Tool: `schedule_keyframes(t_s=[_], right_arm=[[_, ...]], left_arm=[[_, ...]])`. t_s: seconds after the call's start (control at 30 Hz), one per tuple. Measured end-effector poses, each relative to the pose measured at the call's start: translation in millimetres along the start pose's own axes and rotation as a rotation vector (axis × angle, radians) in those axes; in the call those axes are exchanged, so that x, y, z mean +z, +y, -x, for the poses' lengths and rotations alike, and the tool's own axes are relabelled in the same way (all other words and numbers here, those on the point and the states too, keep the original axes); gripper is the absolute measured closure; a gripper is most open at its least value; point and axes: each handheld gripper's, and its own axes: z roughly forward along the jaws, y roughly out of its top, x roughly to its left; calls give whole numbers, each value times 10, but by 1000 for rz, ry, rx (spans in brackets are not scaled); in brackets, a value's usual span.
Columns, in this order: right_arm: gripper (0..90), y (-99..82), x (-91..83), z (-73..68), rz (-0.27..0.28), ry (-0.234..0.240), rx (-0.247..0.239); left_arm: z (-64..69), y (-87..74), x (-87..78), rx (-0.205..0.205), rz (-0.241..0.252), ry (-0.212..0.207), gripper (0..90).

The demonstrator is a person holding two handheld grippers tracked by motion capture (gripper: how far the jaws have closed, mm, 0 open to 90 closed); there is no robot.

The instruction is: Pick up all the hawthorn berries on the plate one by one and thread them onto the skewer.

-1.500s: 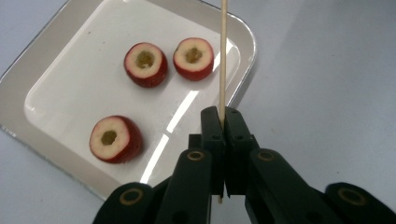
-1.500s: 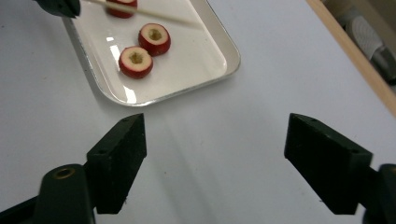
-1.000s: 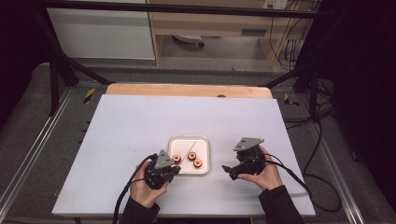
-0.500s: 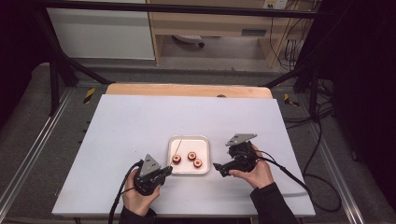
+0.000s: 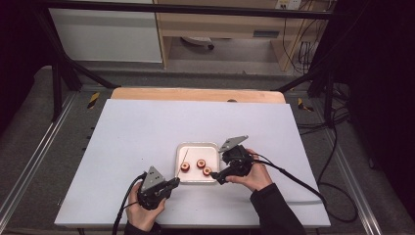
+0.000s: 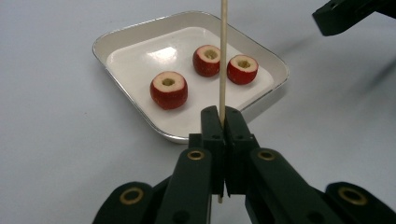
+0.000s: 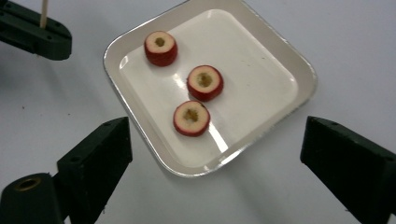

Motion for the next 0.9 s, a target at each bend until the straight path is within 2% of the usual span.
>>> schedule_keyframes(t_s=[0.03,0.1,0.13,0.17,0.27,0.3,0.37,0.43,0.53,0.57,0.6,0.7,0.9], right_arm=[[116,0,0,0,0,0,0],[130,52,96,0,-43,16,-53],[130,52,96,0,-43,16,-53],[157,84,157,7,-66,32,-79],[175,111,211,13,-83,59,-77],[201,136,264,20,-118,75,-95],[218,167,315,24,-153,85,-124],[233,180,337,26,-161,95,-133],[310,228,405,18,-189,112,-182],[310,228,405,18,-189,112,-182],[357,239,435,13,-195,124,-210],[427,242,471,28,-212,131,-219],[524,232,534,69,-238,153,-269]], left_arm=[[-2,-4,2,-1,1,-2,886],[-8,-11,-2,0,2,-4,886],[-10,-14,-4,-1,5,-6,886],[-8,-21,-8,-1,8,-6,886],[-10,-28,-7,-2,8,-7,886],[-14,-30,-7,-1,9,-8,886],[-23,-27,-10,3,14,-8,886],[-33,-24,-15,10,22,-8,886],[-43,-27,-14,8,23,-6,886],[-43,-27,-13,12,23,-7,886],[-43,-26,-10,17,24,-9,886],[-28,-27,-11,9,19,-12,886],[-40,-32,17,13,11,-18,886]])
